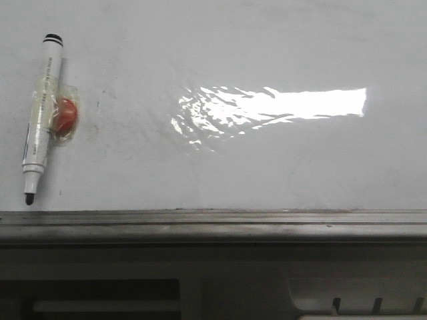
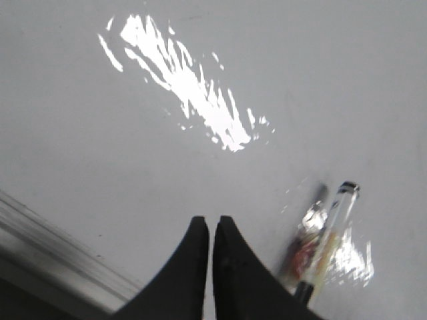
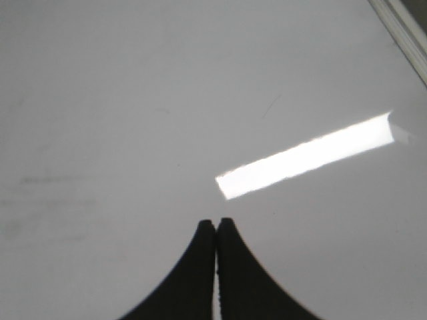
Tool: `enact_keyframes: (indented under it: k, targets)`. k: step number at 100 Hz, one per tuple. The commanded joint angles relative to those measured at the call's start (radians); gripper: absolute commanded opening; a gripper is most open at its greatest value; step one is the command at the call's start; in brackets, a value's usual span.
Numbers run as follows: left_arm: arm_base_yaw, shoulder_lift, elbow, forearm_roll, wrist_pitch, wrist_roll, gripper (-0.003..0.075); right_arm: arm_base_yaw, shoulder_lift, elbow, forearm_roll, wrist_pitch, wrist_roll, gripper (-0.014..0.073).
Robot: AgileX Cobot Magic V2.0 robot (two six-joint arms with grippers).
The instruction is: Write number 9 on whiteboard
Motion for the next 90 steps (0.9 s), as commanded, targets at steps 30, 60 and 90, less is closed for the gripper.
enact_keyframes:
  k: [30,60,90]
  targets:
    - [-0.007,0.001,-0.139,-0.018,-0.009,0.047,-0.002,-0.003,-0.011,-0.118,0.317,0.219,-0.032,-0.0069]
    - [-0.007,0.317,-0.461,0.491,0.445,0.051,0.0041,-0.003,0.158,-0.365,0.294,0.605,-0.309,-0.0034]
    - [-0.062,0.539,-0.57,0.175,0.468,0.384,0.0374,-0.003,0.357,-0.52,0.241,0.707,-0.324,0.0441]
